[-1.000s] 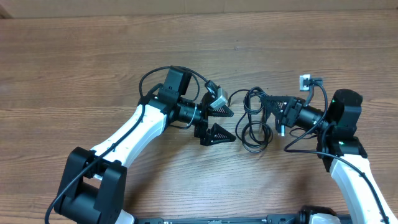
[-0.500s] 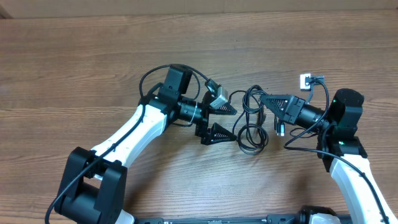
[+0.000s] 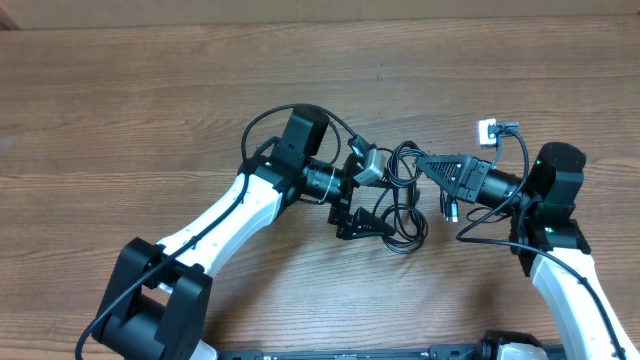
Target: Untangle cables
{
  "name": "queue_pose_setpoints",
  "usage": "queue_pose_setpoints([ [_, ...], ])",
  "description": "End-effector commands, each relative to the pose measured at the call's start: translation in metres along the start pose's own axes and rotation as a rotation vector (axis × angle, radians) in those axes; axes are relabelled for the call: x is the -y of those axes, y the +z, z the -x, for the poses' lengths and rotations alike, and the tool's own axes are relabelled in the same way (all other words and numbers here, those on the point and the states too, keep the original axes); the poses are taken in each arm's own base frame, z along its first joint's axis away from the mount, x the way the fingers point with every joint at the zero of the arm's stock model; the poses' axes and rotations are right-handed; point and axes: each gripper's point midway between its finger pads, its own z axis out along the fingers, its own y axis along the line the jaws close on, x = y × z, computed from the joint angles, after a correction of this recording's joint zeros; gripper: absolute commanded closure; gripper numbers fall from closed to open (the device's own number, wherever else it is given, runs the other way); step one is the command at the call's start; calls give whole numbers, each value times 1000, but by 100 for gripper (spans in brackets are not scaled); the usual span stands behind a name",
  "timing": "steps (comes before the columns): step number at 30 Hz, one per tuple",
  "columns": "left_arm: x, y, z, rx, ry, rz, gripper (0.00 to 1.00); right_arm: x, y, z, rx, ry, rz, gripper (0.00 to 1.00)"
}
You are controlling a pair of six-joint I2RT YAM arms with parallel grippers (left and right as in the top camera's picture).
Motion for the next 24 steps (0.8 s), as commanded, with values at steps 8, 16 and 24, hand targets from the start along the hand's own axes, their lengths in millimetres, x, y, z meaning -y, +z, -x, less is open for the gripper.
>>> queue_pose_setpoints([
  [8,10,-1,19,28,95,-22,52,-7,-2,0,-11,-16,26,96],
  [16,10,-1,19,28,97,-22,41,-7,-2,-1,-16,-9,27,96],
  [24,9,-1,20,30,103,-21,74,-7,-2,-1,-16,-9,27,96],
])
